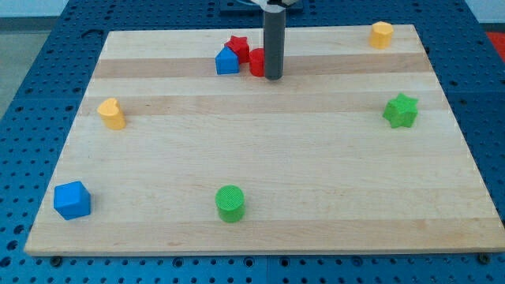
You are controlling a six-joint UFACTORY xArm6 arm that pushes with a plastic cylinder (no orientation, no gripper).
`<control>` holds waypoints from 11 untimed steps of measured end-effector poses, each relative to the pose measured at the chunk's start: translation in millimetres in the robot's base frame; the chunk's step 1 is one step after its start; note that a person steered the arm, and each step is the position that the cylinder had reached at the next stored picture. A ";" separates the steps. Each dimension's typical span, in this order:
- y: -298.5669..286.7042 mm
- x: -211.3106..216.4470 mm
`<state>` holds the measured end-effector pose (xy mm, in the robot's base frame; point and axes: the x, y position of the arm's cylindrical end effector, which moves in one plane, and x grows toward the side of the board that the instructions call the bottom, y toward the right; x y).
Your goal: Point your arm to bottom left
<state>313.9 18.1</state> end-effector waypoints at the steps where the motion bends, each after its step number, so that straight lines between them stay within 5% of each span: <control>1: 0.0 -14.5; 3: 18.1 -14.9; 4: 15.3 41.2; 9: -150.0 303.6; 10: -167.3 304.8; 11: -246.7 302.5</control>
